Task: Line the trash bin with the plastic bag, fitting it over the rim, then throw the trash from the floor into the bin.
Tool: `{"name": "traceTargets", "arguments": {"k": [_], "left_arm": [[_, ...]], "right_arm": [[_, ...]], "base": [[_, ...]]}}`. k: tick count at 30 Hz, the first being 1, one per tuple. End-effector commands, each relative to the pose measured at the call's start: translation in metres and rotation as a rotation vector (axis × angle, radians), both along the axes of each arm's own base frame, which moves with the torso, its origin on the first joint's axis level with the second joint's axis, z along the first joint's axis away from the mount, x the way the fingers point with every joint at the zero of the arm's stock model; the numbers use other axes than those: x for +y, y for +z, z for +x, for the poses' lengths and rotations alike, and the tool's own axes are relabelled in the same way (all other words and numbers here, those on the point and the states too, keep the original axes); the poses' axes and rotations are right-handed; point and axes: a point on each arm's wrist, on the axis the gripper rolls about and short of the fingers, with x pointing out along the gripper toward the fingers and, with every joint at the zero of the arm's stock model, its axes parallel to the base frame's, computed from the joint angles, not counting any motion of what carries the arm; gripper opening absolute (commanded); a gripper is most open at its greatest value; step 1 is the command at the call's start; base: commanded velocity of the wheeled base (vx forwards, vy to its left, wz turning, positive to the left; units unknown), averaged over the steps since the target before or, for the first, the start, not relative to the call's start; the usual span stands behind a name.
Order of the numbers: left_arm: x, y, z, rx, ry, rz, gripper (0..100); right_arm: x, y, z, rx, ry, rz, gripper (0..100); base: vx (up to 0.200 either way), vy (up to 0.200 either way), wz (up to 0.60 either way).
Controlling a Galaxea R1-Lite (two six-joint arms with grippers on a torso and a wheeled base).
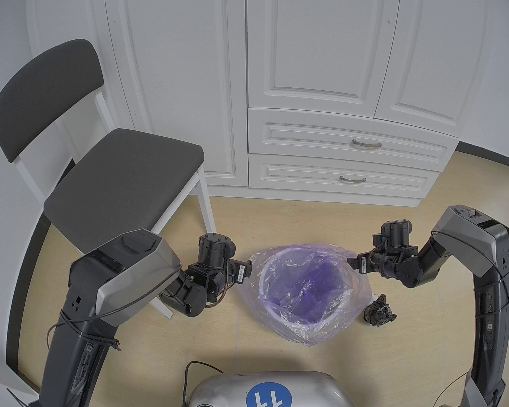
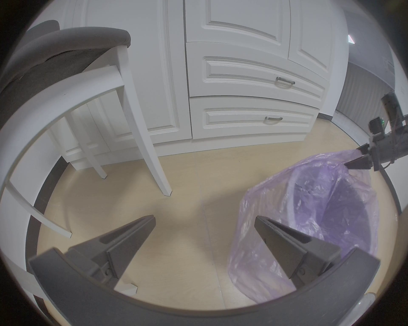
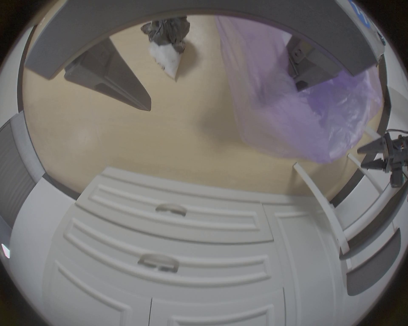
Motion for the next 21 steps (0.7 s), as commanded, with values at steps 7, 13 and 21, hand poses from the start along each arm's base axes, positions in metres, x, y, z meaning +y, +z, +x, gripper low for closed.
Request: {"name": "traceTargets", "arguments": {"k": [7, 13, 21], "left_arm": [[0.002, -0.010, 0.005, -0.008, 0.006, -0.007, 100], [0.001, -0.016, 0.006, -0.003, 0.006, -0.004, 100], [0.003, -0.016, 0.007, -0.005, 0.009, -0.006, 100]], "right_arm": [[0.001, -0.038, 0.037, 0.003, -0.064, 0.119, 100], [0.005, -0.068, 0.048, 0.038, -0.105, 0.101, 100], [-0.001, -0.075, 0.057, 0.109, -0.136, 0.091, 100]], "base": [[0.000, 0.000, 0.00], [0.000, 0.000, 0.00], [0.000, 0.000, 0.00]]}}
